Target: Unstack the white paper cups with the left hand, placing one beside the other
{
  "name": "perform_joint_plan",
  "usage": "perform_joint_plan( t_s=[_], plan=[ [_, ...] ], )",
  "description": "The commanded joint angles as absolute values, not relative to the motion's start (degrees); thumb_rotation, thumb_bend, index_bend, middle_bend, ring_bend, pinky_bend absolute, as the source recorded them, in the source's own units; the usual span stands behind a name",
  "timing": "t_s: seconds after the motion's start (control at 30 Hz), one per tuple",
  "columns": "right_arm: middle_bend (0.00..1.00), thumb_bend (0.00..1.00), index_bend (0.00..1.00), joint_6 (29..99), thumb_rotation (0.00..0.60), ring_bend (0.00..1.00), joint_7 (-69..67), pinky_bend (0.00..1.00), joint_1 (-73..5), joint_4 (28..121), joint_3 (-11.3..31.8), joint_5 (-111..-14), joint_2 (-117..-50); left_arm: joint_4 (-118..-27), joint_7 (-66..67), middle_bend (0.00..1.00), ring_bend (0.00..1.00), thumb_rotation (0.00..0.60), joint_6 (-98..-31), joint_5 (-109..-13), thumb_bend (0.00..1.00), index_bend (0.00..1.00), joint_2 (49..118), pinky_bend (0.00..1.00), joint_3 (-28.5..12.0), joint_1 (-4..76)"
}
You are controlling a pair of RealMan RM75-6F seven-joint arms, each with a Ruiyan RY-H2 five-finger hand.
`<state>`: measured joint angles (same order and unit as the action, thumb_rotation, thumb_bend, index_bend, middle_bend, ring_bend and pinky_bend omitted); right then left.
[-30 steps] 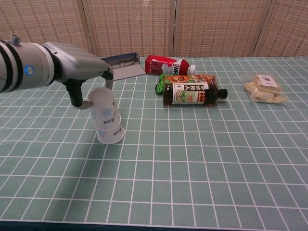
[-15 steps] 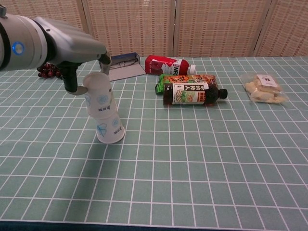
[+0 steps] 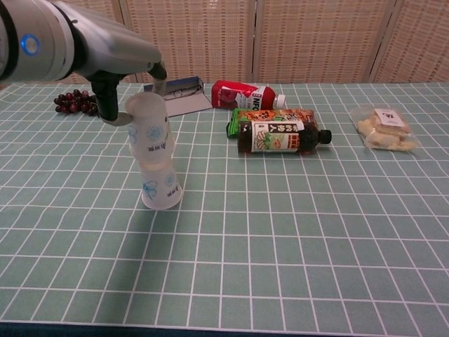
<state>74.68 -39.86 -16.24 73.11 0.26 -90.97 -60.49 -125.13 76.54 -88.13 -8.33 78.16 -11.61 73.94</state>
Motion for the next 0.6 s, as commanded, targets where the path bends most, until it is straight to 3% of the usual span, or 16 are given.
perform_joint_plan(
  t_s=[0.03,0.6],
  plan=[
    [0.0,0.25,0.0,74.5,0.6,0.0,-39.6,0.0,-16.2,73.1,0.3,-90.8,-60.6,-126.1,76.5,0.07,0.05,0.6,-88.9,-8.5,0.41,0.38,77.2,0.17,-11.5,73.7],
    [0.0,0.25,0.0,73.4,0.6,0.0,-35.0,0.0,-16.2,75.0,0.6,-89.7,-61.2,-129.7,66.9,0.07,0.05,0.6,-86.2,-17.4,0.41,0.38,68.3,0.17,-5.4,65.2]
  ],
)
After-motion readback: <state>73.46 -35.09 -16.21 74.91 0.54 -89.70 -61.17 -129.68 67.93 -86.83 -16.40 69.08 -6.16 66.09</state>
